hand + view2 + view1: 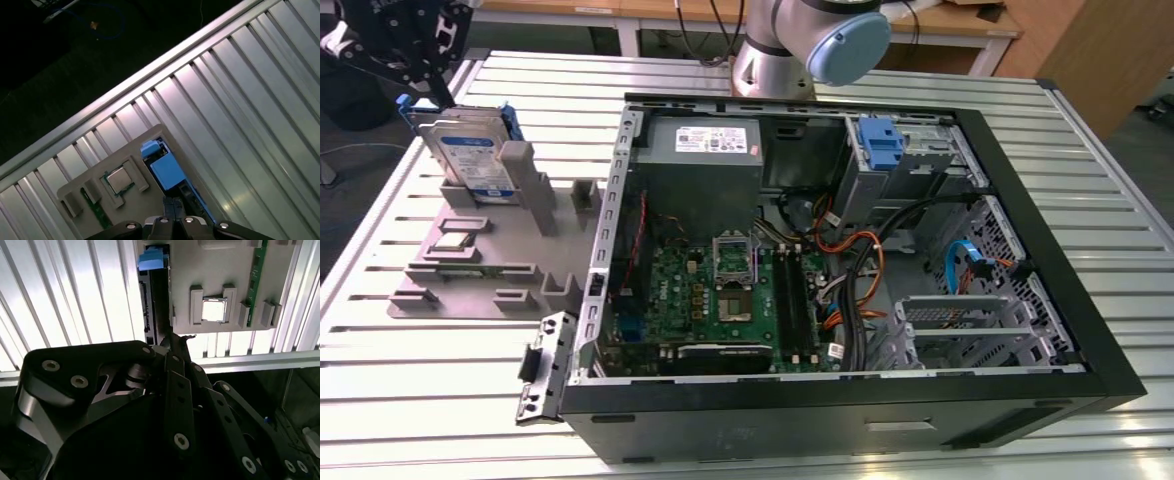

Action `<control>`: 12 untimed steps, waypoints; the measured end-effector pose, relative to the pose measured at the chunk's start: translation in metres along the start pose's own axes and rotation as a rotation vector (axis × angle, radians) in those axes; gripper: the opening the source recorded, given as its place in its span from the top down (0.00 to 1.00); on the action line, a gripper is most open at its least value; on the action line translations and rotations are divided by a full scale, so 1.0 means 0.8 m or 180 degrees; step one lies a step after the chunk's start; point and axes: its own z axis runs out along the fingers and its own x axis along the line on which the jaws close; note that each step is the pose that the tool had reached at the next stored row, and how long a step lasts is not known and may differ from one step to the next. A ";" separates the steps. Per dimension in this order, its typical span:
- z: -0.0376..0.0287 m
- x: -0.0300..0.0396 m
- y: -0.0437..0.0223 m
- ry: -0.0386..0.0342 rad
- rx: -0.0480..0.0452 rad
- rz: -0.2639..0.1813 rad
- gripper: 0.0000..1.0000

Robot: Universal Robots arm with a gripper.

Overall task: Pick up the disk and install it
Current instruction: 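Pick up the disk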

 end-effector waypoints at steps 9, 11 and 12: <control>0.0000 0.0000 0.0000 0.0001 0.0000 -0.0024 0.89; 0.0000 0.0000 0.0000 0.0001 0.0000 -0.0027 0.89; 0.0000 0.0000 0.0000 0.0002 0.0000 -0.0036 0.89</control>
